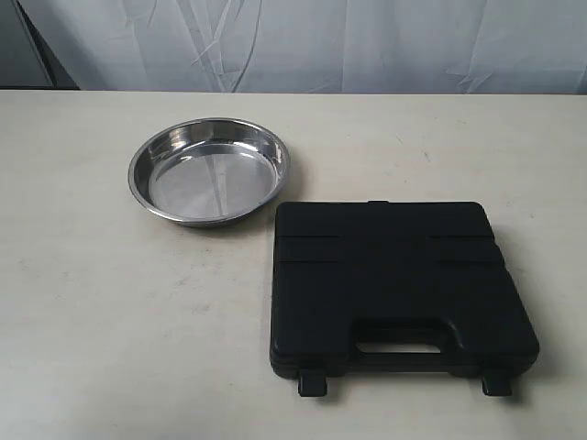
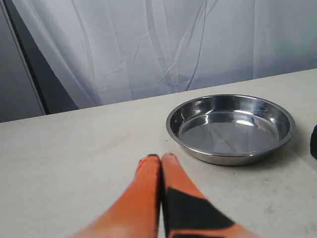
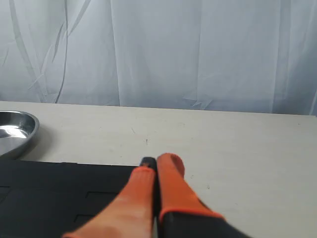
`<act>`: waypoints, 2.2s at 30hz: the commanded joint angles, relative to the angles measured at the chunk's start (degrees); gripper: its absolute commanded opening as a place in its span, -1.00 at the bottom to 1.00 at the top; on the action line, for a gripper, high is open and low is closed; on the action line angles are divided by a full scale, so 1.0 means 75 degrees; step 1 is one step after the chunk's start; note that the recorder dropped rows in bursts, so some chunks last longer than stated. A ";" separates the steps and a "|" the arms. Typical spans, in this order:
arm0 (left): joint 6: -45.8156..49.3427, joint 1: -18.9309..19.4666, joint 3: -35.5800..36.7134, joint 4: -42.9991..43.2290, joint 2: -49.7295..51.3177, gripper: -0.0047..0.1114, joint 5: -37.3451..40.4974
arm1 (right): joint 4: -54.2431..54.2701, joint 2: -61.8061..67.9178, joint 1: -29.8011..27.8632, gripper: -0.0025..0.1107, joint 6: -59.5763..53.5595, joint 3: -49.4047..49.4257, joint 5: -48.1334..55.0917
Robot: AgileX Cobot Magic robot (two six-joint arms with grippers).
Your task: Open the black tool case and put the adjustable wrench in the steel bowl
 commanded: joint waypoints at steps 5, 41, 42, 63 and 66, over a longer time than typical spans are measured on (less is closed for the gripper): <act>0.0000 -0.0028 -0.0016 -0.0013 0.0027 -0.91 -0.0049 | -0.0018 -0.0045 0.0026 -0.96 -0.0011 0.0035 -0.0079; 0.0000 -0.0028 -0.0016 -0.0013 0.0027 -0.91 -0.0049 | -0.0539 0.4694 0.0127 -0.96 -0.0594 -0.5580 0.2965; 0.0000 -0.0028 -0.0016 -0.0013 0.0027 -0.91 -0.0049 | -0.0337 0.5424 0.0295 -0.96 -0.0771 -0.5886 0.3424; 0.0000 -0.0028 -0.0016 -0.0013 0.0027 -0.91 -0.0049 | -0.0985 1.2070 0.4553 -0.24 -0.1577 -0.6785 0.5675; 0.0000 -0.0028 -0.0016 -0.0013 0.0027 -0.91 -0.0049 | -0.1189 1.2205 0.4932 -0.24 -0.1560 -0.6785 0.5675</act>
